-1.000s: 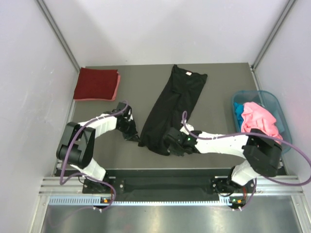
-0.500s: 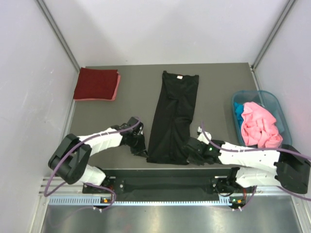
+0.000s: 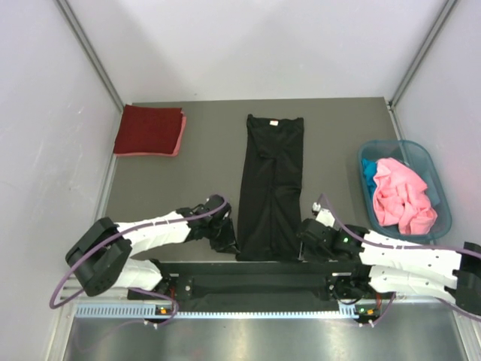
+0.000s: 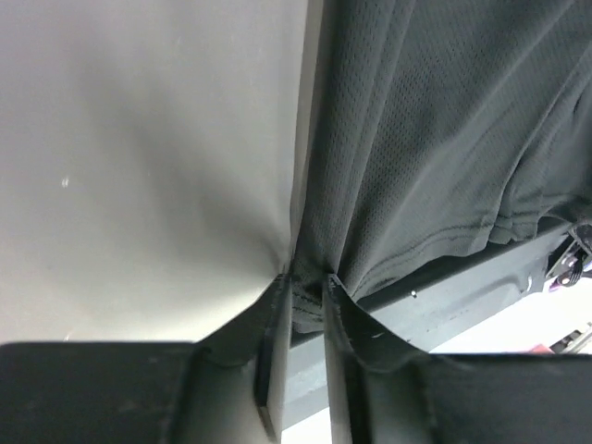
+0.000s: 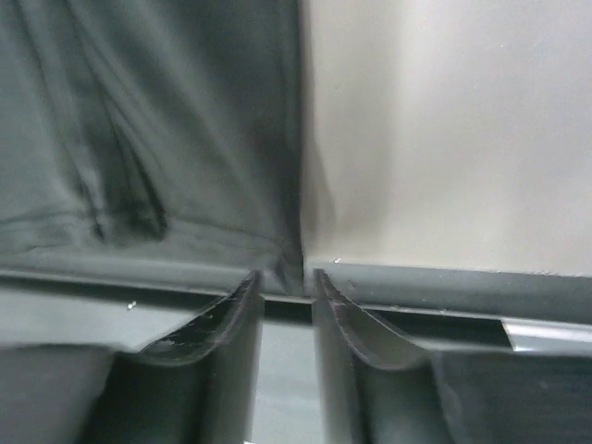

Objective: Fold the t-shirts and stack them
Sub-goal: Fold the tshirt

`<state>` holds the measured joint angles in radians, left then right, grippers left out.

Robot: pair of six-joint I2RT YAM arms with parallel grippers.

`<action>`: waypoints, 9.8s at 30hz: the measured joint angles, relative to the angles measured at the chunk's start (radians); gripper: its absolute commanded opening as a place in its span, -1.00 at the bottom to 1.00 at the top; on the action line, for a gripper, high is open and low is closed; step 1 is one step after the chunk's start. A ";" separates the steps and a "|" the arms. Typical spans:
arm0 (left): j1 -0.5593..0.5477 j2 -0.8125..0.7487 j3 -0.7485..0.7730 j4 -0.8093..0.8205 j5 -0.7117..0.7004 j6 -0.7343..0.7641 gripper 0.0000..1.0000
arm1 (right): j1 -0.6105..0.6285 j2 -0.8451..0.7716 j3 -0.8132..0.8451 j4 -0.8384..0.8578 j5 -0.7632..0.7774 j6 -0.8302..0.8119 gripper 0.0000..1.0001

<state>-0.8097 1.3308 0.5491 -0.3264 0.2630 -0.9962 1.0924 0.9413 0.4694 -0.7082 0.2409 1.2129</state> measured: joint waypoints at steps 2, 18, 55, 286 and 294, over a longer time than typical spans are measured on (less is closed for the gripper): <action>-0.005 -0.011 0.006 -0.018 -0.011 -0.001 -0.39 | 0.000 -0.032 0.000 -0.008 -0.014 -0.016 0.00; 0.336 0.196 0.597 -0.181 -0.045 0.228 -0.21 | -0.660 0.130 0.364 0.135 -0.309 -0.613 0.36; 0.592 1.299 1.638 0.175 0.260 0.257 -0.19 | -1.049 1.548 1.527 0.549 -0.771 -0.805 -0.08; 0.477 0.724 0.967 -0.094 0.202 0.211 -1.00 | -0.837 0.829 0.868 0.163 -0.419 -0.891 -1.00; 0.490 0.803 1.022 -0.085 0.243 0.212 -1.00 | -0.840 0.926 0.929 0.166 -0.430 -0.899 -1.00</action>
<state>-0.3195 2.1334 1.5715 -0.4118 0.5060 -0.7845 0.2520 1.8671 1.3983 -0.5423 -0.1886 0.3138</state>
